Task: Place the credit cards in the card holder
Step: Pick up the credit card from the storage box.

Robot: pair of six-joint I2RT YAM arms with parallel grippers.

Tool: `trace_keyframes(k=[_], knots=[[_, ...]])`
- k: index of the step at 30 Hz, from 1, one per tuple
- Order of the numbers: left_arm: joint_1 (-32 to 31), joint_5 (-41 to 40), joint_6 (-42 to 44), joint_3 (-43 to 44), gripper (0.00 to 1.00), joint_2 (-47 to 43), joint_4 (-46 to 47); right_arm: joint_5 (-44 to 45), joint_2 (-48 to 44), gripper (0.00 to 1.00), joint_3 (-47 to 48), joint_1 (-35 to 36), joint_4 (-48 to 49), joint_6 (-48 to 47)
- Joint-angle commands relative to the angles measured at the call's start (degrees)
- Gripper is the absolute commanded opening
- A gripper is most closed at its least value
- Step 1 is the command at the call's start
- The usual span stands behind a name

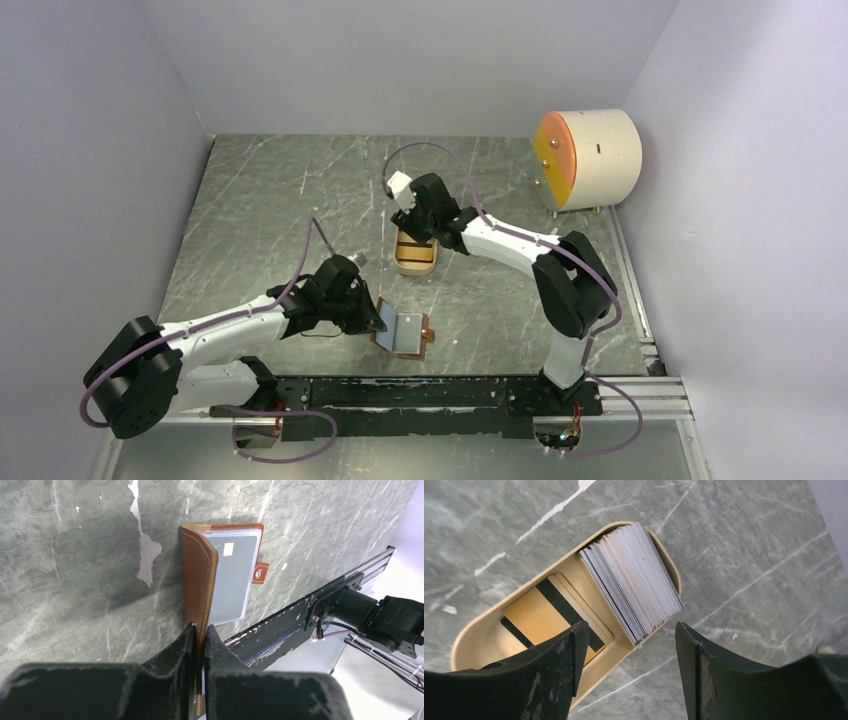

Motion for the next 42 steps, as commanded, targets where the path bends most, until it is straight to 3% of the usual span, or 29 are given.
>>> trace_keyframes(k=[1,5,12,27,42], knots=[[0.75,3.26,-0.84,-1.51,0.09,-1.08,3.62,-2.88,2.74,0.68,0.66,-0.31,1.80,-13.06],[0.81,1.88,-0.60,-0.90,0.09,-2.01,1.20,-4.09,3.32,0.70,-1.19,-0.31,5.00,-18.35],[0.80,0.67,-0.56,-0.63,0.09,-3.57,0.21,1.68,5.90,0.70,-3.24,-0.26,11.69,-23.04],[0.84,-0.07,-1.43,-1.37,0.09,-5.80,-0.81,0.61,9.07,0.70,-1.26,-0.52,13.73,-24.32],[0.82,-0.70,-1.98,-2.27,0.09,-7.20,-1.00,0.43,6.49,0.59,-0.43,-2.03,12.57,-22.16]])
